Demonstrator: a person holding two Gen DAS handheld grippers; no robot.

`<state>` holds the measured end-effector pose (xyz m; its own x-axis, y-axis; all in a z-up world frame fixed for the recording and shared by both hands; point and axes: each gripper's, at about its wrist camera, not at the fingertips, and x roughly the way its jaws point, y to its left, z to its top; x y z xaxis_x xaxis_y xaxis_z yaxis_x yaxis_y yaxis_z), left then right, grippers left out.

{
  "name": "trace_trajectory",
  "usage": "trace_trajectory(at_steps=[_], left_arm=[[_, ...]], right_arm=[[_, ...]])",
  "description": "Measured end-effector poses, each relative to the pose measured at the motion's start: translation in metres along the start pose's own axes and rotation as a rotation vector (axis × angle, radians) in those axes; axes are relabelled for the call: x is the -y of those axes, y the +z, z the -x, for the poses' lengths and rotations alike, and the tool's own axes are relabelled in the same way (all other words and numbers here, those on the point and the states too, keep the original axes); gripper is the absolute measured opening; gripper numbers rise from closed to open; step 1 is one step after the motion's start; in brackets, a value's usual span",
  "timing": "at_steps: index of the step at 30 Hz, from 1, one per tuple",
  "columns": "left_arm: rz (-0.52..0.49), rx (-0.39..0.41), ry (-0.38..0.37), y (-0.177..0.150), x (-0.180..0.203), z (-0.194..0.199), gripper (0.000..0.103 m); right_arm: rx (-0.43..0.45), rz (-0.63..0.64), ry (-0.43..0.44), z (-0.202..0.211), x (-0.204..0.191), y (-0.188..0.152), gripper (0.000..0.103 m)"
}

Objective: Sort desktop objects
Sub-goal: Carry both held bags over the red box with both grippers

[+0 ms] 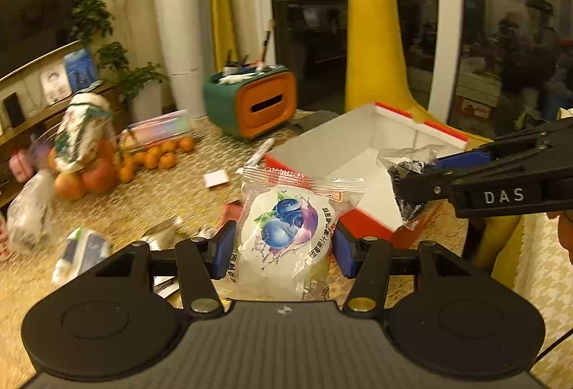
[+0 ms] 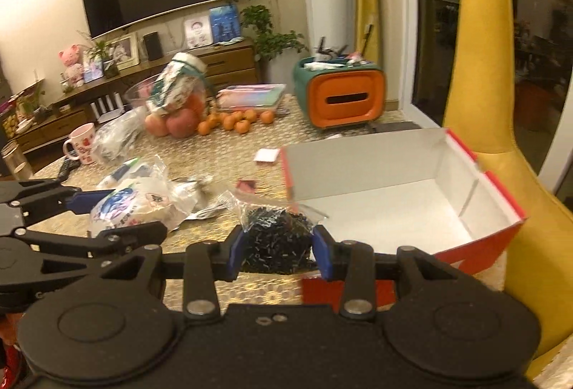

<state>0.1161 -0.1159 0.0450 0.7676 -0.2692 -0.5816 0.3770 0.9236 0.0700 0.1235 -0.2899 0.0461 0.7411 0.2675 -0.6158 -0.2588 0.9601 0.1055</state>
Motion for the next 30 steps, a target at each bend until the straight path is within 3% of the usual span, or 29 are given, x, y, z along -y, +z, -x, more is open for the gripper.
trace_trajectory(at_steps=[17, 30], left_arm=[[-0.144, -0.037, -0.103, 0.055, 0.061, -0.077, 0.054], [-0.188, -0.141, -0.116, 0.078, 0.088, -0.162, 0.054]], right_arm=[[-0.034, -0.035, -0.149, -0.022, 0.086, 0.011, 0.039], [-0.12, 0.0, -0.243, -0.083, 0.133, 0.009, 0.039]])
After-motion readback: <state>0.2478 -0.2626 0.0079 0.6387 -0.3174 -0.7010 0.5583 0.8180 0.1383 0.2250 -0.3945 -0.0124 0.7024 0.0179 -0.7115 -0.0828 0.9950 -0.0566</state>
